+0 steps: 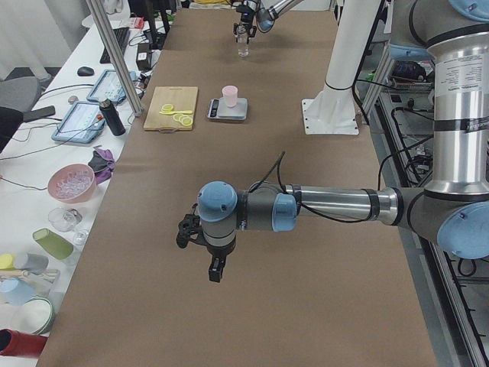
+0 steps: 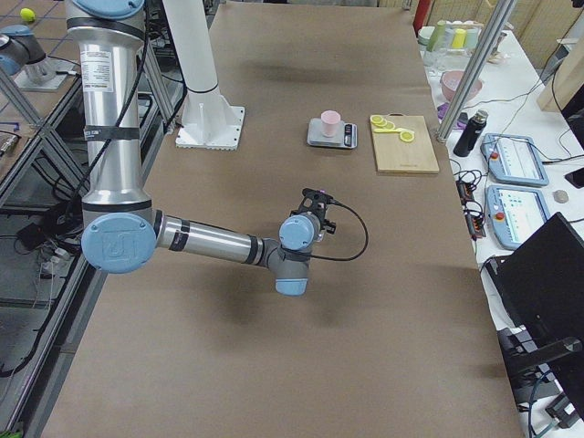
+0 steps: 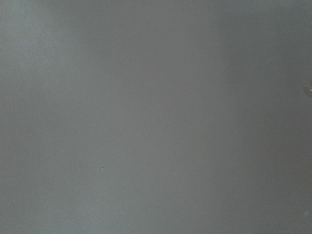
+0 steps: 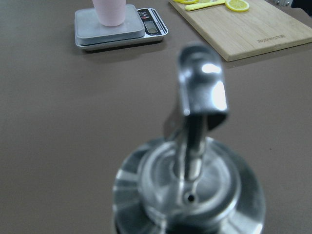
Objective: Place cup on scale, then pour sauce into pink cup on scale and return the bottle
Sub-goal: 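Carry the bottle back to its starting spot with the right gripper, then lower the bottle onto the table with the right gripper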
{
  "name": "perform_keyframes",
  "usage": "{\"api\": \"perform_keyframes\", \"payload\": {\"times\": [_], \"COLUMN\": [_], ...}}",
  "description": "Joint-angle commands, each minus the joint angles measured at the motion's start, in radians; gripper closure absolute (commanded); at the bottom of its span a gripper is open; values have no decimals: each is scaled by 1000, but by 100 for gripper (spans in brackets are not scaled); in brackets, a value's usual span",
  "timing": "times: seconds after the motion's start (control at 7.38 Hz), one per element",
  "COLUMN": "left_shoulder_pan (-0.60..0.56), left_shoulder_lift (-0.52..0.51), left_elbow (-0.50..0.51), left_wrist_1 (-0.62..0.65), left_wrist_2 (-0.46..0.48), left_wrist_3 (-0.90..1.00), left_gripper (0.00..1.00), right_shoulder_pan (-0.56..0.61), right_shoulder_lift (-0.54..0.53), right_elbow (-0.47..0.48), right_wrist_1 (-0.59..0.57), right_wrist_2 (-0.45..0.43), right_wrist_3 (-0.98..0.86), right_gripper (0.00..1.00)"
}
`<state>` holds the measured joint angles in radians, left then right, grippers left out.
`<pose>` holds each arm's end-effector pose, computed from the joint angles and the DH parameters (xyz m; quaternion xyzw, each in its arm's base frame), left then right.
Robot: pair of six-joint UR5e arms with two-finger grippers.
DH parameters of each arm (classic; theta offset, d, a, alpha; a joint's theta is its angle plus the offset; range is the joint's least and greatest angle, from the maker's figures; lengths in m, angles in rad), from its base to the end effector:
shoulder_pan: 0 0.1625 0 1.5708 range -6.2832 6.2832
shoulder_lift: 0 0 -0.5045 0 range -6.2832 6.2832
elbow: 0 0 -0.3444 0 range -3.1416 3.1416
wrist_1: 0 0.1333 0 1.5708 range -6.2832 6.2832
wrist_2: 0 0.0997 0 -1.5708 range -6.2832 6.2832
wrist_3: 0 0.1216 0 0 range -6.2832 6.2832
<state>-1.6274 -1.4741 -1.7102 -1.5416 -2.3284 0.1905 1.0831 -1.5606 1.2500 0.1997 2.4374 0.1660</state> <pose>-0.0721 -0.3928 0.7369 0.0518 0.3662 0.0646 0.9268 -0.1620 -0.3921 0.6819 0.4727 -0.4906 -0.3847 0.6228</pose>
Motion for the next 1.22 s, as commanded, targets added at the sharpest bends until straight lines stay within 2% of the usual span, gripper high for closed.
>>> {"api": "perform_keyframes", "payload": {"times": [0.0,0.81,1.08], "left_shoulder_pan": [0,1,0], "left_shoulder_lift": [0,-5,-3], "left_elbow": [0,0,-2], "left_wrist_1": [0,14,12], "left_wrist_2": [1,0,1], "left_wrist_3": [1,-3,-3], "left_gripper": [1,1,1], "right_shoulder_pan": [-2,-5,-5], "right_shoulder_lift": [2,1,1], "right_elbow": [-30,-69,-75], "right_wrist_1": [66,67,69], "right_wrist_2": [17,17,14], "right_wrist_3": [58,56,55], "right_gripper": [85,85,76]}}
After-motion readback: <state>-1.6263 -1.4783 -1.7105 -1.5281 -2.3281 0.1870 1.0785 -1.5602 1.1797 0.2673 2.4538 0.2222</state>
